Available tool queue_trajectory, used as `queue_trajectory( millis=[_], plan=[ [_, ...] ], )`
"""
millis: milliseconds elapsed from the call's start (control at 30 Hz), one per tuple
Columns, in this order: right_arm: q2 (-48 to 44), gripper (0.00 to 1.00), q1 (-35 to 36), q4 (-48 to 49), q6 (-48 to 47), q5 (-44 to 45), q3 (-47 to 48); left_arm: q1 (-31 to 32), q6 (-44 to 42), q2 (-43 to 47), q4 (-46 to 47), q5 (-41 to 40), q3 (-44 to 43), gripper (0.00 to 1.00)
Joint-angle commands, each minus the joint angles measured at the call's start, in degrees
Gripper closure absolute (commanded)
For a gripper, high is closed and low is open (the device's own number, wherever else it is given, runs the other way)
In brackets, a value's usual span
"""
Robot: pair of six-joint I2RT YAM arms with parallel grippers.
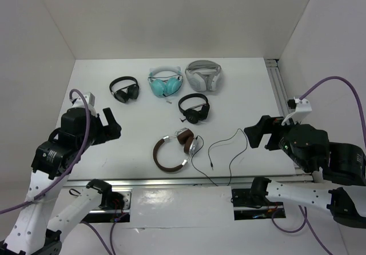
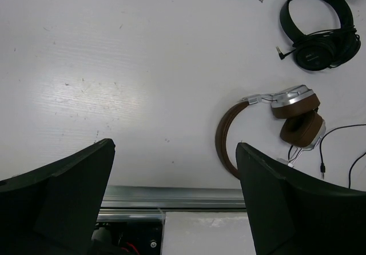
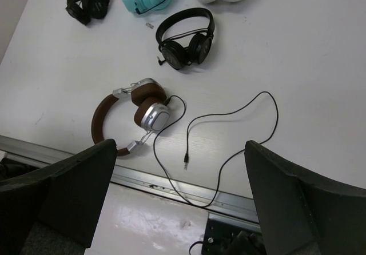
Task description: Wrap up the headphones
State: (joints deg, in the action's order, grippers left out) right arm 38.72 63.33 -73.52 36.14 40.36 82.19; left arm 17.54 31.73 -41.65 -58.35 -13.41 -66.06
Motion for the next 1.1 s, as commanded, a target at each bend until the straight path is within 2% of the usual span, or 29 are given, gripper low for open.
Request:
queue_trajectory(
  millis=[0, 167, 267, 367, 467, 533, 600, 667, 700, 733, 767, 800, 833, 933, 1067],
  plan=[
    [-0.75, 0.00, -0.23, -1.10, 0.33, 2.26, 0.95, -0.23, 0.53, 0.34, 2.27, -0.48, 1.37, 0.00],
    [-4.44, 0.00, 1.70, 2.24, 0.33, 2.00, -0.36, -0.23, 1.15, 0.96, 3.58, 0.23, 4.26, 0.00],
    [-5.15, 0.00, 4.51, 0.32, 4.70, 4.98, -0.37, -0.23, 2.72, -1.32, 3.59, -0.30, 5.07, 0.00],
    [-4.62, 0.00, 5.66, 0.30, 5.96, 5.52, -2.73, -0.23, 4.04, -3.18, 4.37, 5.03, 5.07, 0.00],
    [-2.43, 0.00, 6.37, 0.13, 7.10, 7.62, -4.84, 1.52, 7.20, -4.57, 11.74, 12.32, 9.62, 0.00],
    [0.91, 0.00, 6.37, 0.13, 7.89, 8.24, -5.72, 4.15, 11.59, -6.77, 17.54, 12.35, 14.89, 0.00],
    [4.06, 0.00, 6.37, 1.52, 7.20, 8.95, -6.61, 10.30, 16.67, -12.72, 20.10, 10.78, 17.01, 0.00],
    [5.92, 0.00, 6.37, 2.84, 6.14, 8.95, -7.22, 19.69, 21.43, -16.43, 22.66, 7.01, 18.34, 0.00],
    [6.80, 0.00, 6.37, 3.46, 5.61, 8.95, -7.22, 22.94, 23.80, -18.10, 22.66, 2.73, 18.34, 0.00],
    [8.20, 0.00, 6.37, 4.60, 4.56, 8.95, -7.74, 25.85, 29.74, -21.34, 22.66, 0.42, 18.34, 0.00],
    [8.74, 0.00, 6.37, 5.22, 4.55, 8.95, -7.75, 30.75, 33.28, -22.67, 21.01, -1.95, 17.47, 0.00],
    [9.52, 0.00, 6.37, 5.22, 3.86, 8.43, -7.75, 32.80, 36.88, -23.64, 18.12, -5.97, 17.46, 0.00],
    [9.53, 0.00, 6.37, 6.09, 3.24, 8.42, -8.36, 34.21, 44.23, -24.52, 16.96, -7.15, 17.46, 0.00],
    [9.53, 0.00, 6.37, 7.68, 2.71, 6.40, -9.07, 36.51, 53.31, -25.68, 15.46, -8.65, 19.82, 0.00],
    [6.46, 0.00, 6.37, 9.44, 2.71, 4.90, -11.09, 36.51, 58.44, -25.68, 15.98, -9.71, 23.69, 0.00]
  ],
)
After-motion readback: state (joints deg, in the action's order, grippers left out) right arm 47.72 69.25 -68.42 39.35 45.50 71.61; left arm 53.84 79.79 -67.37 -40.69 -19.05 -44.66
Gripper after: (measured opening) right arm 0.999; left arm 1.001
